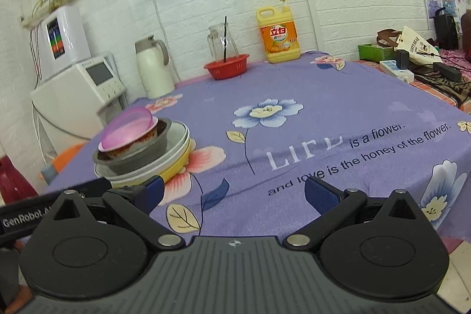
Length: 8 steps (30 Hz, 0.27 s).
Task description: Organize plates and bowls
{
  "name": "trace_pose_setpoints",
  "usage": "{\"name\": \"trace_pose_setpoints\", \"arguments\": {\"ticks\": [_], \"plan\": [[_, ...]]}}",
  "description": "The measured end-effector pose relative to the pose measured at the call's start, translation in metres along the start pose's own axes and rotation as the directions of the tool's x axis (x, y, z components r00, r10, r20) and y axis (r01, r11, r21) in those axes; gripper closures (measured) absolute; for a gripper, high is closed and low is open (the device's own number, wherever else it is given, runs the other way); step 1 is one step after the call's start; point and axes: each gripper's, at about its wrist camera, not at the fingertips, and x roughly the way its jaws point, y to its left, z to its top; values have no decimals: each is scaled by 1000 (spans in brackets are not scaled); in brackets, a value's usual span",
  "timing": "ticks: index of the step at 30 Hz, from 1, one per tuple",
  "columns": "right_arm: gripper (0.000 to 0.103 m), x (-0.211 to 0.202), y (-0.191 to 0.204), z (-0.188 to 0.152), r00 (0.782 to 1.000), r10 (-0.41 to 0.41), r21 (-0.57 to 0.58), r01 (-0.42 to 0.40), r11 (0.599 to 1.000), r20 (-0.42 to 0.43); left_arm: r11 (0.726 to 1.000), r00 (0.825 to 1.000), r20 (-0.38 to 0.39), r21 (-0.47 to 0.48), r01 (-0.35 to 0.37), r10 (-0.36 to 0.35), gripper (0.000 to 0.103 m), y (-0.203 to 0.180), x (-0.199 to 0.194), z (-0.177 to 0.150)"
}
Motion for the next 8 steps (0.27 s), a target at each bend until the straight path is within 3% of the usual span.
{"name": "trace_pose_setpoints", "arguments": {"ticks": [8], "plan": [[0, -2, 4, -1, 1000, -5, -29, 5, 1000, -9, 1000, 1000, -1, 5, -21, 21, 29, 2, 1, -1]]}}
